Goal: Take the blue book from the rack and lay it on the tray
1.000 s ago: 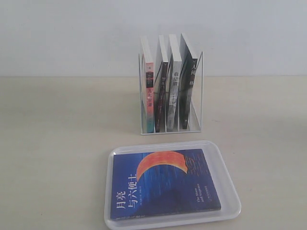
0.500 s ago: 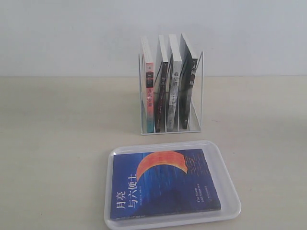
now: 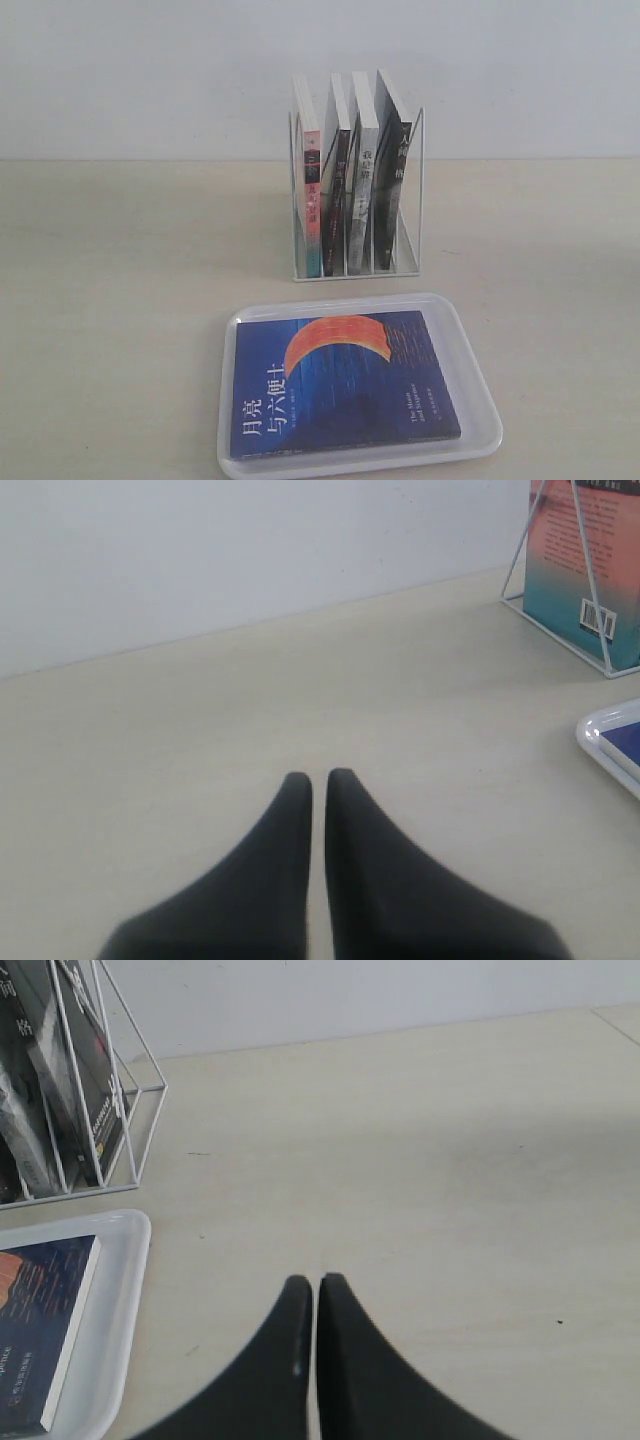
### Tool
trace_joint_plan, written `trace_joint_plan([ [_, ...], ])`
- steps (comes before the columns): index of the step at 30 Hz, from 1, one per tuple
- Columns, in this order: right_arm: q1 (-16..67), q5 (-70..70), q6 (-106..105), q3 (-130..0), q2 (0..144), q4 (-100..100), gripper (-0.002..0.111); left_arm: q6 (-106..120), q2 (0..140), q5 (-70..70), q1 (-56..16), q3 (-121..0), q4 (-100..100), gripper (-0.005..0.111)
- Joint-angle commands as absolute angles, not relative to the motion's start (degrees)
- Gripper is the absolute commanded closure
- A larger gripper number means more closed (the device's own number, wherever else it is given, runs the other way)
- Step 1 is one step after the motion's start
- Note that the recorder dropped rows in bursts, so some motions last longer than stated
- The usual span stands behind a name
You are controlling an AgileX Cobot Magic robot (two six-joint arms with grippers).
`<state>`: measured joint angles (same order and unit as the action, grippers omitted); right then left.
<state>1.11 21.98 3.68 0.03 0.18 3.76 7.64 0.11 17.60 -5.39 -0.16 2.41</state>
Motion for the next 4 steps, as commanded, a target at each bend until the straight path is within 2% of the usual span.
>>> trace_joint_plan([
  [1,1.18,21.99,3.98,0.00,0.00,3.48,0.107,7.06,0.00,16.81,-5.90,0.00,1.93,0.102],
  [4,1.18,21.99,3.98,0.00,0.00,3.48,0.107,7.06,0.00,16.81,-5.90,0.00,1.93,0.102],
])
